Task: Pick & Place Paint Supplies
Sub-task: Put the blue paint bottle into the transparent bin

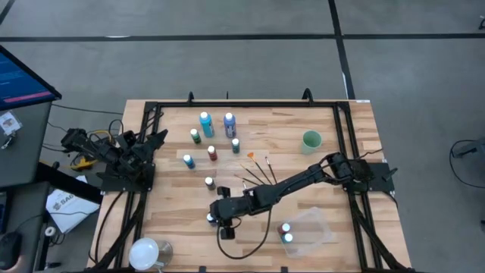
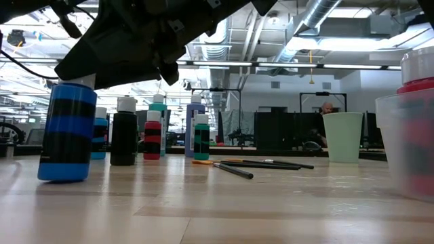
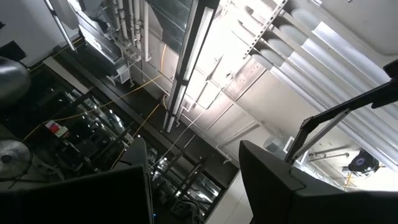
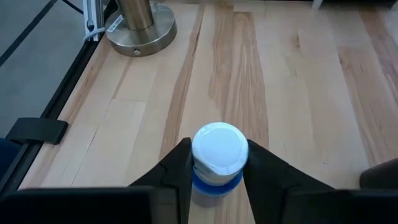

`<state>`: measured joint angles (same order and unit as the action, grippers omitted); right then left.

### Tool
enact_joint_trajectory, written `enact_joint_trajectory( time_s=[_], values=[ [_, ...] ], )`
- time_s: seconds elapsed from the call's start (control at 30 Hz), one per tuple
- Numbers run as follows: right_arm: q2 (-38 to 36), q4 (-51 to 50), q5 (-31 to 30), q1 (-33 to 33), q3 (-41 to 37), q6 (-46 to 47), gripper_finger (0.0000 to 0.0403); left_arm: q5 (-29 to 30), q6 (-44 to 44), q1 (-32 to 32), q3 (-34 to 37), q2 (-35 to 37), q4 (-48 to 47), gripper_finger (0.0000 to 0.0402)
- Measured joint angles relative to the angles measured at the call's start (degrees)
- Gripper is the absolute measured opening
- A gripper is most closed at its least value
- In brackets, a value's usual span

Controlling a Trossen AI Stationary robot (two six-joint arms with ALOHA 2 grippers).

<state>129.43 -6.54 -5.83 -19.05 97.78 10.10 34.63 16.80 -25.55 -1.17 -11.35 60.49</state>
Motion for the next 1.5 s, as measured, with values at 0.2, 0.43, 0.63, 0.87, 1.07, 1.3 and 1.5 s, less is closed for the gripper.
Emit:
enact_joint_trajectory(
  time_s=[0.2,0.43,0.63,0.87,1.07,1.3,1.5],
  values=[
    [-4.3,-3.0,0.0,-0.1,-0.2,-0.7,0.0104,0.0,0.0,0.0,0.0,0.0,0.0,0.0132],
    [-13.8,-8.8,-0.9,-0.6,-0.1,-2.9,0.0104,0.0,0.1,0.0,0.0,0.0,0.0,0.0132],
    [-23.2,-16.3,-4.2,-3.7,-0.1,-3.1,0.0104,0.0,0.2,0.0,0.0,0.0,0.1,0.0132],
    [-31.6,-28.1,-15.3,-11.1,-0.1,3.2,0.0104,0.0,0.2,0.0,0.0,0.0,0.1,0.0132],
    [-33.4,-38.7,-24.1,-19.0,-0.1,17.1,0.0104,0.0,0.2,0.0,0.0,0.0,0.1,0.0132],
    [-32.6,-47.9,-33.0,-30.3,-1.6,39.6,0.0104,0.0,0.2,0.0,0.0,0.0,0.1,0.0132],
    [-32.7,-53.3,-38.1,-37.3,-5.1,58.0,0.0104,0.0,0.2,0.0,0.0,0.0,0.1,0.0132]
  ],
)
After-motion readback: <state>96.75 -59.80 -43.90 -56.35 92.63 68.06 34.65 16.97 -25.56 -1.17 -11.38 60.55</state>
